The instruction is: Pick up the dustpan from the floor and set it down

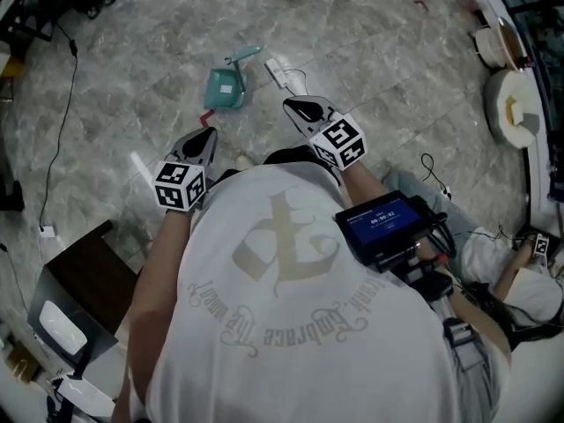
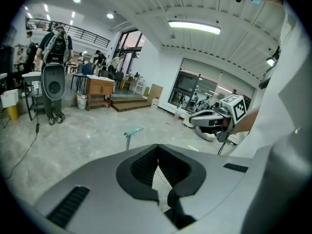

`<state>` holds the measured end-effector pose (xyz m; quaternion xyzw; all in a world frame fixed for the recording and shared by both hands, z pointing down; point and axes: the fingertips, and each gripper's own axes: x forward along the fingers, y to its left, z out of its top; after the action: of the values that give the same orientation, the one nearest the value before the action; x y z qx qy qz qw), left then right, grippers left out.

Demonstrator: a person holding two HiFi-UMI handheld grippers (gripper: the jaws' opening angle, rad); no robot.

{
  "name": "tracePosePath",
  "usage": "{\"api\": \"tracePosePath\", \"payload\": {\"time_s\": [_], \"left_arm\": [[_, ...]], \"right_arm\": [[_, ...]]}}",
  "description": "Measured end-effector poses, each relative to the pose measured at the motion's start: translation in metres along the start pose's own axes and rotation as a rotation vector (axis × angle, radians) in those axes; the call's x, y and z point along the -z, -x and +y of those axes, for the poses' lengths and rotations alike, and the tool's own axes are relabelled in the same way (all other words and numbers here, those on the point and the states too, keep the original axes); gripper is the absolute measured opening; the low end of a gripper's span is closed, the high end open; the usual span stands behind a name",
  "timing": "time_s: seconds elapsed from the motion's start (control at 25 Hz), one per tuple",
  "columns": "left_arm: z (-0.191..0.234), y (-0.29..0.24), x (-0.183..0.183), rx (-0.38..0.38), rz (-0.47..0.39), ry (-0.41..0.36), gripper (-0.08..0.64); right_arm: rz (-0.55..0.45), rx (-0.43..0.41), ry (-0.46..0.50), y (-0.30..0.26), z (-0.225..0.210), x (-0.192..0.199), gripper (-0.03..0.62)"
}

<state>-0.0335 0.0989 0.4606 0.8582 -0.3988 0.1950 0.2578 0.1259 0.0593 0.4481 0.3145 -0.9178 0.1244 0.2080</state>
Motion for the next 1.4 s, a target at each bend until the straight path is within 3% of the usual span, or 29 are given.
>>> {"api": "tracePosePath", "payload": {"time_s": [0.24,0.64,1.4], "left_arm": [[0.009,0.017,-0.004,-0.046,-0.032,0.032,0.012],[0.073,0.002,0.005,-0.134,-0.03,0.14,0.012],[0.127,-0.027,-0.004,-0.304,-0.012,0.316,0.012]], "right_arm": [[0.011,-0.037,0.038,-0.012,0.003,-0.016,0.014],[0.094,-0.158,0.093,-0.099,-0.019,-0.015,0.014],[0.359,-0.44,0.366,-0.23,-0.074,0.015,0.018]]}}
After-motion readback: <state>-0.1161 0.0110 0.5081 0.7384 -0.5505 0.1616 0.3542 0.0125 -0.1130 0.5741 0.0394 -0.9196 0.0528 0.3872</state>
